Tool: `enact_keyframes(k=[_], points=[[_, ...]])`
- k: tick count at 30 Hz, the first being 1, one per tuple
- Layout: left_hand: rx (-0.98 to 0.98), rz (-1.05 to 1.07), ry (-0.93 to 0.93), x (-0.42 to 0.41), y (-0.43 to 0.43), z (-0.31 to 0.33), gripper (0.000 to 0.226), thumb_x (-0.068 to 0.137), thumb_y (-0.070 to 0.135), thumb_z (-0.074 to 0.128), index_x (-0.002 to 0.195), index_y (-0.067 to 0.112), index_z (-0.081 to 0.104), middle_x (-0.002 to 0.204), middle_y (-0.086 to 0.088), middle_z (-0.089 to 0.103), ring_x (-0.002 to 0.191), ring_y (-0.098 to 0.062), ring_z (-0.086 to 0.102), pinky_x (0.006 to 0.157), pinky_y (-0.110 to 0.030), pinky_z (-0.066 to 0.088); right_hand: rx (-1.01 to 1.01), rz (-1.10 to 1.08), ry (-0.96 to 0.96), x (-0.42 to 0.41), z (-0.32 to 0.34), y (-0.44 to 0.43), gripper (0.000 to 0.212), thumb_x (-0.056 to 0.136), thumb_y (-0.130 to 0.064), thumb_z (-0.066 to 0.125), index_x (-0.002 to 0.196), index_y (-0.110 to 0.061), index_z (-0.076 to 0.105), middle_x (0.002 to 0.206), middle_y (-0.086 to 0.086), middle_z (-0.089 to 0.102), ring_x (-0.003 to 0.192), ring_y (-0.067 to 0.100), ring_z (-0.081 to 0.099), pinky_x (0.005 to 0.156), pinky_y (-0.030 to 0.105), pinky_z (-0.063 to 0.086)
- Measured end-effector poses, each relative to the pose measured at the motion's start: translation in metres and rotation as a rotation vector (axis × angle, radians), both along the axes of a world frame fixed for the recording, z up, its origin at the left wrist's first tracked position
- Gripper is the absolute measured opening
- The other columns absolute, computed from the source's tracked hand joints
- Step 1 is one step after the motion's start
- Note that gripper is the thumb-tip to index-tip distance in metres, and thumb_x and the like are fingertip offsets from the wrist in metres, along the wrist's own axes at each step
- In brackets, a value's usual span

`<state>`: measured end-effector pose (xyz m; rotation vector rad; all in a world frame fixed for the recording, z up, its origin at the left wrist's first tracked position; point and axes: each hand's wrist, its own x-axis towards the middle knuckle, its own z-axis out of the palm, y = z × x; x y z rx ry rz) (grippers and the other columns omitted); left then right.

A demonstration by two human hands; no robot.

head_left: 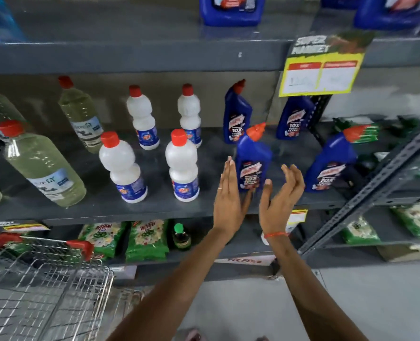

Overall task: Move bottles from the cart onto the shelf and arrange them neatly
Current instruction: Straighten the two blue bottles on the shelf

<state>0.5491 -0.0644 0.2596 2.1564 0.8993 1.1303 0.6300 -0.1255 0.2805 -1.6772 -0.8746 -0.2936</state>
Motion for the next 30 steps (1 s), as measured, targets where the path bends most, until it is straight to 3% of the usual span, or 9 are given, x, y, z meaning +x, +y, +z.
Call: enact_keyframes(k=[3,6,12,17,20,23,26,28,30], points=[[-0.355,0.038,-0.194,0.026,0.01,-0.001,0.102,0.071,0.016,0.081,0.147,0.001,0.015,0.155,-0.019,0.026,0.143,-0.028,0.028,0.117,-0.044,0.028,-0.074,-0.107,0.049,0.048,-0.01,-0.018,0.061,0.084,-0.015,0.066,0.135,0.006,0.039,0.14,0.029,0.034,0.13,0.039,0.035,0.11,0.035,0.027],[-0.555,0.015,-0.206,0.035,0.036,-0.001,0.088,0.063,0.003,0.085,0.136,-0.002,0.036,0.137,-0.02,0.052,0.122,-0.023,0.053,0.106,-0.042,0.043,-0.185,-0.162,0.141,0.1,-0.018,-0.032,0.088,0.073,-0.02,0.077,0.141,0.009,0.028,0.145,0.032,0.027,0.135,0.045,0.027,0.113,0.038,0.019],[-0.646,-0.016,-0.081,0.035,0.053,-0.012,0.051,0.067,0.0,0.081,0.113,0.001,0.059,0.109,-0.018,0.068,0.093,-0.018,0.061,0.078,-0.025,0.05,-0.278,-0.09,0.361,0.159,-0.027,-0.034,0.12,0.06,-0.023,0.087,0.148,0.001,0.009,0.152,0.026,0.02,0.141,0.038,0.02,0.116,0.04,0.017],[-0.678,-0.055,-0.083,0.029,0.046,-0.013,0.04,0.066,0.005,0.082,0.098,0.018,0.063,0.091,0.006,0.07,0.074,0.005,0.068,0.061,-0.008,0.052,-0.269,-0.031,0.393,0.169,-0.036,-0.034,0.122,0.06,-0.027,0.086,0.149,-0.005,0.006,0.152,0.021,0.027,0.138,0.035,0.028,0.113,0.047,0.031],[-0.67,-0.072,-0.083,0.026,0.041,-0.013,0.039,0.068,0.0,0.079,0.094,0.022,0.061,0.093,0.004,0.069,0.073,0.008,0.068,0.06,-0.007,0.052,-0.251,-0.037,0.396,0.169,-0.038,-0.035,0.119,0.06,-0.028,0.086,0.148,-0.005,0.009,0.148,0.022,0.031,0.136,0.036,0.032,0.112,0.048,0.034],[-0.668,-0.045,-0.08,0.027,0.035,-0.009,0.043,0.07,0.002,0.079,0.104,0.015,0.057,0.106,-0.01,0.068,0.075,0.008,0.067,0.067,-0.012,0.056,-0.243,-0.033,0.392,0.17,-0.038,-0.034,0.118,0.061,-0.028,0.086,0.148,-0.004,0.01,0.148,0.022,0.031,0.137,0.036,0.031,0.113,0.048,0.032],[-0.621,0.022,-0.167,0.033,0.02,-0.001,0.072,0.063,0.007,0.085,0.123,0.008,0.046,0.111,0.0,0.066,0.089,0.002,0.066,0.09,-0.033,0.057,-0.235,-0.028,0.383,0.171,-0.039,-0.035,0.117,0.061,-0.026,0.086,0.148,-0.002,0.011,0.148,0.022,0.03,0.137,0.036,0.029,0.114,0.047,0.03],[-0.555,0.159,-0.253,0.045,0.0,0.0,0.107,0.057,0.02,0.09,0.142,0.013,0.025,0.129,0.001,0.058,0.113,-0.006,0.06,0.101,-0.035,0.05,-0.229,-0.035,0.382,0.17,-0.039,-0.035,0.116,0.061,-0.026,0.086,0.148,-0.002,0.012,0.148,0.023,0.031,0.137,0.036,0.03,0.113,0.047,0.031],[-0.471,0.35,-0.259,0.062,-0.025,0.0,0.129,0.053,0.042,0.089,0.148,0.023,0.004,0.154,-0.005,0.032,0.138,-0.017,0.037,0.113,-0.037,0.034,-0.222,-0.04,0.382,0.169,-0.04,-0.035,0.116,0.061,-0.026,0.086,0.147,-0.002,0.013,0.147,0.023,0.032,0.136,0.037,0.031,0.113,0.047,0.031]])
